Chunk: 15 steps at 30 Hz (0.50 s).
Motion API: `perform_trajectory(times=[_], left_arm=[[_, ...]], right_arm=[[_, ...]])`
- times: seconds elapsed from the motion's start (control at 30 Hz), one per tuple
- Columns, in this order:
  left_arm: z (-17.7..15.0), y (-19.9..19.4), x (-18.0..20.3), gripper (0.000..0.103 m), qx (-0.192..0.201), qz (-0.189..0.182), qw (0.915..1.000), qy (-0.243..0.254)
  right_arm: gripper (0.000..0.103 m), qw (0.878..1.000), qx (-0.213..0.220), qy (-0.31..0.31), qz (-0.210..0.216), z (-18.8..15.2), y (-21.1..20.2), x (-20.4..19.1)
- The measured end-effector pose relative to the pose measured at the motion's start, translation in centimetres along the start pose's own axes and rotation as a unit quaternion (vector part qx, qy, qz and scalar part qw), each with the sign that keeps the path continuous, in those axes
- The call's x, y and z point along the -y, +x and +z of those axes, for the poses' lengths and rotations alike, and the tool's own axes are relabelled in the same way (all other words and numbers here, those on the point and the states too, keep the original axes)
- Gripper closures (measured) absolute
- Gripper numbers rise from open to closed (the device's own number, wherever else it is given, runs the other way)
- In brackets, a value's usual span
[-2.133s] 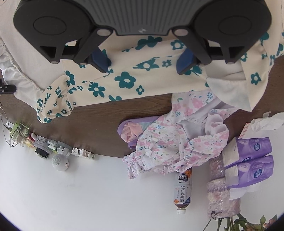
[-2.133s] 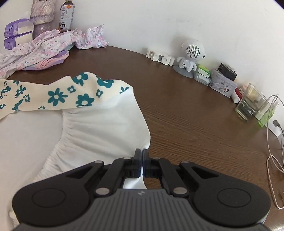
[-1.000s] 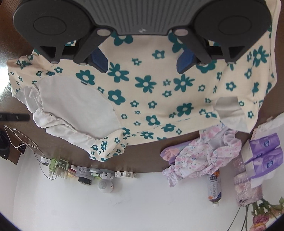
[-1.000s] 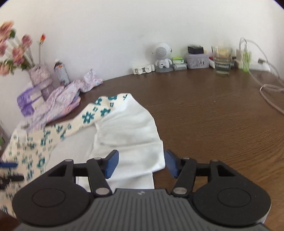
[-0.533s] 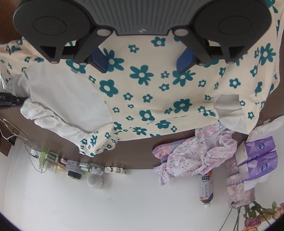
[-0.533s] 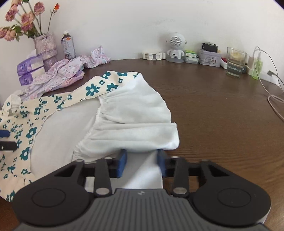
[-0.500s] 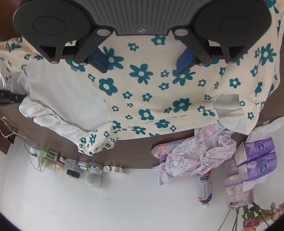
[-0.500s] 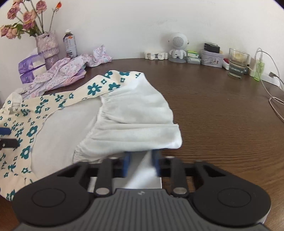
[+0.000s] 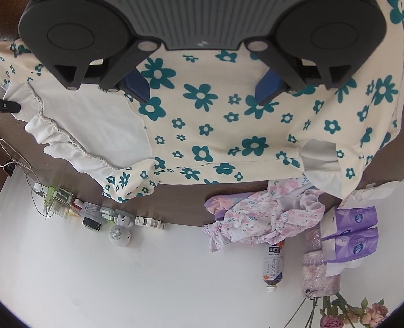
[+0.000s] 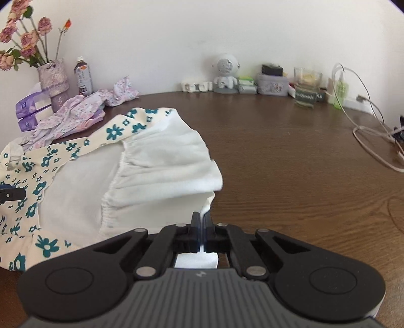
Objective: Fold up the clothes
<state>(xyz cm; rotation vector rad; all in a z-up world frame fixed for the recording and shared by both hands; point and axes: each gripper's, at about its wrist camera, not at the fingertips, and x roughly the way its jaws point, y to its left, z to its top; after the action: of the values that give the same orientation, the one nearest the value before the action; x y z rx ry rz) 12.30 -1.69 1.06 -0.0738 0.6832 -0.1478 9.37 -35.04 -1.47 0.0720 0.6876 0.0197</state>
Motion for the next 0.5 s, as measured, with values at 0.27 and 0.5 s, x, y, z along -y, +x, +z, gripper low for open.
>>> perform_trajectory(times=[0.27,0.5], left_arm=[[-0.3,-0.2,-0.1,0.013,0.004,-0.003,1.0000,0.002],[-0.3,-0.3,-0.3,0.012,0.005,-0.007,1.0000,-0.001]], right_arm=[[0.100,1.000,-0.010,0.003,-0.010,-0.9,-0.8,0.4],[0.096,0.990,0.069,0.125,0.018,-0.6,-4.8,4.3]])
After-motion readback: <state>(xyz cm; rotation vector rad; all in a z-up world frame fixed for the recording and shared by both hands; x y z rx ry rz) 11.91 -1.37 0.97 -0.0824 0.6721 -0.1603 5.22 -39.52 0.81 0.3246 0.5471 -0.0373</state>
